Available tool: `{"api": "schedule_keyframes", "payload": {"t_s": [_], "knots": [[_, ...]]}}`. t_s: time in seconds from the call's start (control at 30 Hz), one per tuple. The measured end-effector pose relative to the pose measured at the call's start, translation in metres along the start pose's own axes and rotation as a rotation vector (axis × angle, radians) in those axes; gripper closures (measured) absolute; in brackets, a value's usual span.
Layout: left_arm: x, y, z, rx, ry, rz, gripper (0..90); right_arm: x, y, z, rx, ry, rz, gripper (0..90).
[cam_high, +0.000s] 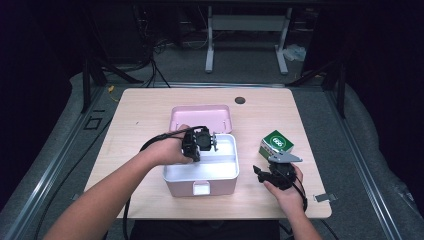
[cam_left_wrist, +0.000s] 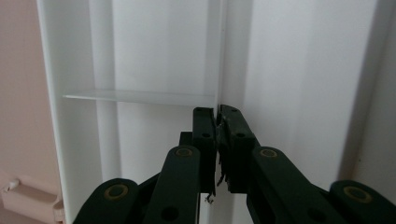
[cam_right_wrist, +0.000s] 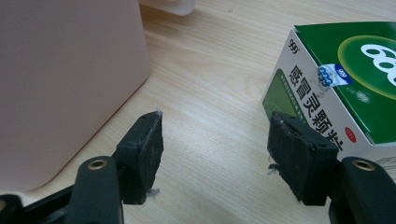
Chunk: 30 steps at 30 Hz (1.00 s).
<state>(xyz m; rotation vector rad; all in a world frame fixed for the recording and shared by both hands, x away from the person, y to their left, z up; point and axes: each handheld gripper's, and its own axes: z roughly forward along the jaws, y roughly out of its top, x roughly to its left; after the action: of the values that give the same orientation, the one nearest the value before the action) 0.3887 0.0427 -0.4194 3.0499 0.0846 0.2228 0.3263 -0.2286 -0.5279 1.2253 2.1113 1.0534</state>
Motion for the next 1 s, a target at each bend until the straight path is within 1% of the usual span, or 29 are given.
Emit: {"api": "schedule_keyframes", "payload": {"t_s": [0.07,0.1,0.13,0.2,0.23,0.3,0.33,0.43,0.5,0.57,0.6,0.67,0.9,0.93,0.97,1.0], "knots": [[0.0,0.001,0.001,0.008,-0.007,0.001,85.7,0.0,0.0,0.0,0.0,0.001,-0.001,35.3],[0.002,0.003,0.001,0.023,-0.019,-0.002,85.7,0.0,0.0,0.0,-0.001,0.001,-0.001,35.3],[0.002,0.003,0.001,0.023,-0.019,-0.002,85.7,0.0,0.0,0.0,0.002,0.005,-0.002,35.4],[0.003,0.006,0.002,0.039,-0.028,-0.007,85.8,0.0,0.0,0.0,0.0,0.004,-0.004,35.4],[0.003,0.007,0.002,0.045,-0.029,-0.002,85.8,0.0,0.0,0.0,-0.001,0.007,-0.005,35.4],[0.003,0.007,0.002,0.044,-0.025,-0.001,85.8,0.0,0.0,0.0,-0.001,0.008,-0.005,35.5],[0.003,0.008,0.002,0.049,-0.027,0.01,86.3,0.001,0.0,0.0,0.0,0.009,-0.007,35.6],[0.003,0.007,0.002,0.042,-0.032,0.013,87.0,0.0,0.0,0.0,-0.001,0.008,-0.006,35.6],[0.005,0.005,0.002,0.028,-0.042,0.014,87.3,0.0,0.0,0.0,0.001,0.004,-0.005,35.7],[0.005,0.004,0.002,0.025,-0.04,0.015,87.5,0.0,0.0,0.0,0.002,0.005,-0.003,35.7],[0.005,0.004,0.001,0.029,-0.049,0.016,87.8,-0.001,0.0,0.001,0.0,0.009,-0.001,35.7],[0.005,0.004,0.0,0.034,-0.054,0.023,88.0,-0.001,0.0,0.001,0.0,0.01,0.002,35.7],[0.003,0.002,-0.006,0.039,-0.047,0.024,89.3,-0.001,-0.001,0.001,0.001,0.011,0.002,35.7],[0.001,0.001,-0.01,0.033,-0.03,0.025,89.4,-0.001,-0.001,0.001,0.0,0.011,0.002,35.7],[0.001,0.001,-0.01,0.033,-0.03,0.025,89.4,-0.001,-0.001,0.001,0.0,0.011,0.002,35.7],[0.0,0.0,-0.016,0.027,-0.004,0.023,89.4,-0.001,-0.001,0.001,0.001,0.012,0.0,35.7]]}}
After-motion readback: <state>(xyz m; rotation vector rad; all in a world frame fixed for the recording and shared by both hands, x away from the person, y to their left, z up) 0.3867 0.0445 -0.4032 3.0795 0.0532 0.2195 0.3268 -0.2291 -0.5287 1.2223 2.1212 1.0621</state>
